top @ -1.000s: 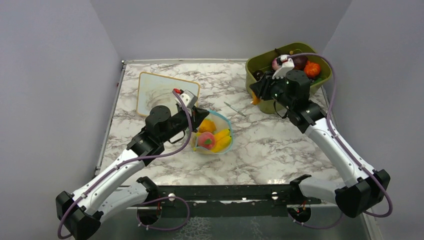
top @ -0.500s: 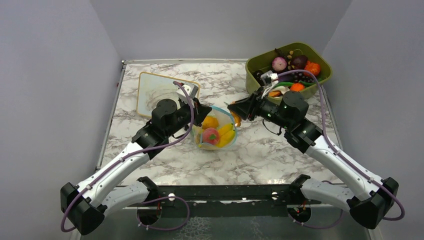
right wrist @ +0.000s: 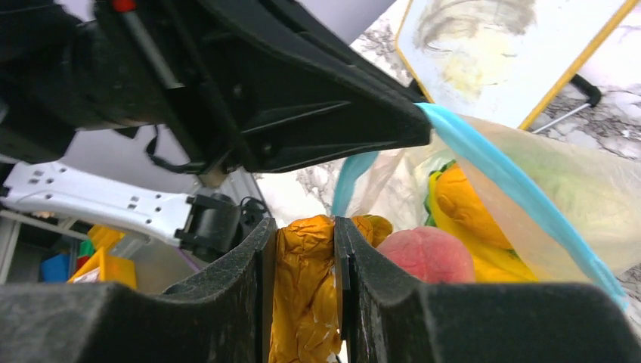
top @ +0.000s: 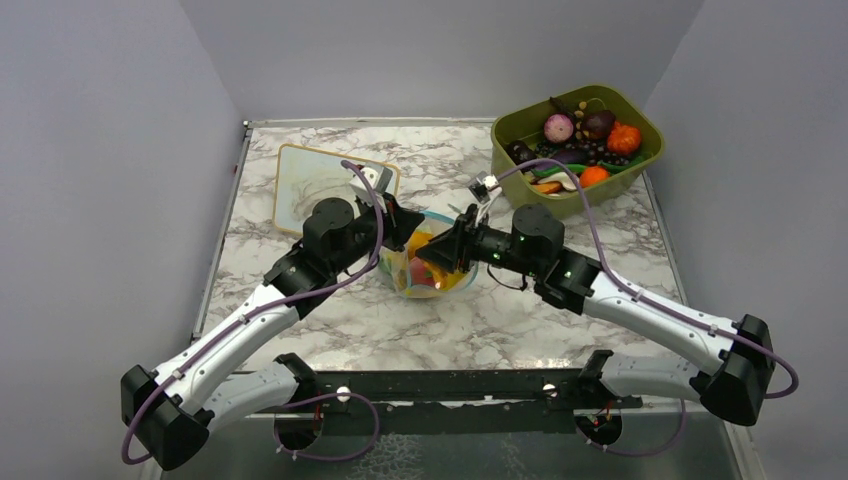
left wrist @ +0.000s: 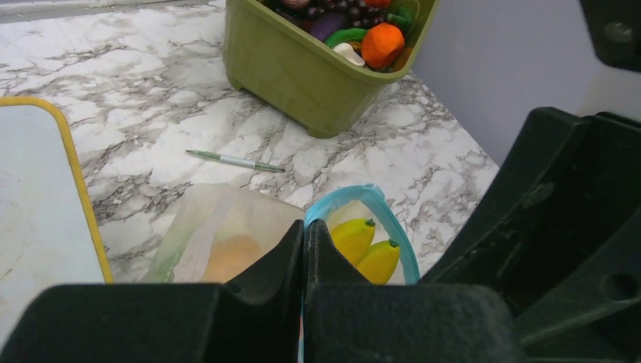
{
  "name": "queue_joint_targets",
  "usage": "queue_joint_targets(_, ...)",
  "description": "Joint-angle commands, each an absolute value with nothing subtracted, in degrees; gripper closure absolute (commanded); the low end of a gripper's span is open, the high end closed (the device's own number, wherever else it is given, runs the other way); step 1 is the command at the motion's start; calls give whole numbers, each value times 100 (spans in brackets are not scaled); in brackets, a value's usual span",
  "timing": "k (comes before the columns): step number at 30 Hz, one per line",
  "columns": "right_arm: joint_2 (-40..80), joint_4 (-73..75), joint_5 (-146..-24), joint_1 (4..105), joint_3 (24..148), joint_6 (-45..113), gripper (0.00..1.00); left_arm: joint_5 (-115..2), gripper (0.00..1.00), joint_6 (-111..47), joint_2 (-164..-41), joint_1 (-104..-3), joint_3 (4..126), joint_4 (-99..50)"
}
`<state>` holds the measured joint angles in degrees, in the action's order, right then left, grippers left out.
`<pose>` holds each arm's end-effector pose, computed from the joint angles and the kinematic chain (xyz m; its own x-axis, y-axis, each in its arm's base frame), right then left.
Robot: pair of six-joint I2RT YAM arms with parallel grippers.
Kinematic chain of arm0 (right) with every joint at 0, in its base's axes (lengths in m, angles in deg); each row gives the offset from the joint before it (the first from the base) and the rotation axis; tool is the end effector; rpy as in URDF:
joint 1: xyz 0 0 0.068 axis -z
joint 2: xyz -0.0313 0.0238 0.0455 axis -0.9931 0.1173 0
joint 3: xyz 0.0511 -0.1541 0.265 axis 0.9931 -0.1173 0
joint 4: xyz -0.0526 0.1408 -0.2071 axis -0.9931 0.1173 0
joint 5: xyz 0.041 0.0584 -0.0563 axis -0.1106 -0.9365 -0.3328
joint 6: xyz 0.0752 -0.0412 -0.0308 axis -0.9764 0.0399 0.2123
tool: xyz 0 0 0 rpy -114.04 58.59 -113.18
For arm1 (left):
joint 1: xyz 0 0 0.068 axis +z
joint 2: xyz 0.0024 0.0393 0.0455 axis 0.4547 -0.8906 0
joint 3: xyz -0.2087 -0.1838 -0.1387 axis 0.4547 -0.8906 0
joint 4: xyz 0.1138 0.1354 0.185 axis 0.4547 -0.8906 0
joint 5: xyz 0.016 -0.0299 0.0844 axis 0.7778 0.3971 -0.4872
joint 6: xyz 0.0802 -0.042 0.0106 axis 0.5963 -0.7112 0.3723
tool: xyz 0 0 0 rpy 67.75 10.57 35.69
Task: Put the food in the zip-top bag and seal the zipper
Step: Place the fake vegetable in the zipper food storage bag.
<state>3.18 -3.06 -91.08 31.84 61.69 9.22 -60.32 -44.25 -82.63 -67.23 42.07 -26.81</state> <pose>0.1626 0.2356 0.3681 -0.5604 0.1152 -0.8202 -0.7213 0.4188 0.5517 0.1841 -0.1638 0.3799 -0.3648 -0.2224 -0.9041 0.6063 0.6803 -0.4119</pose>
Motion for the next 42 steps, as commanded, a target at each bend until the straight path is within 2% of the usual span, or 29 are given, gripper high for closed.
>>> queue_joint_targets(1, 583, -614, -8390, 3068, 6221, 924, 76, -5912, 100, -4783, -7935, -6713, 4327, -2216)
queue_joint_targets(13, 1223, -977, -7858, 3037, 6517, 602, 75, -6106, 100, -5173, -7342, -6713, 3951, -2139)
queue_joint_targets(18, 1225, -1503, -7695, 3040, 6268, 75, 75, -6091, 100, -5308, -7313, -6713, 3854, -2016)
queue_joint_targets(21, 1288, -1674, -7713, 3027, 6203, -71, 66, -6088, 100, -5340, -7311, -6713, 3819, -1966)
queue_joint_targets(26, 1366, -816, -8081, 3027, 6679, 655, 43, -6157, 100, -5316, -7291, -6713, 3803, -2003)
queue_joint_targets(29, 1183, 14, -8167, 3027, 6967, 1244, 35, -6188, 100, -5261, -7261, -6713, 3870, -2087)
queue_joint_targets(35, 456, 1357, -8374, 3027, 7368, 2302, 34, -6244, 100, -5018, -7215, -6713, 3959, -2199)
queue_joint_targets(42, 267, 2745, -8082, 3027, 7932, 2982, 37, -6157, 100, -4873, -7262, -6713, 4055, -2195)
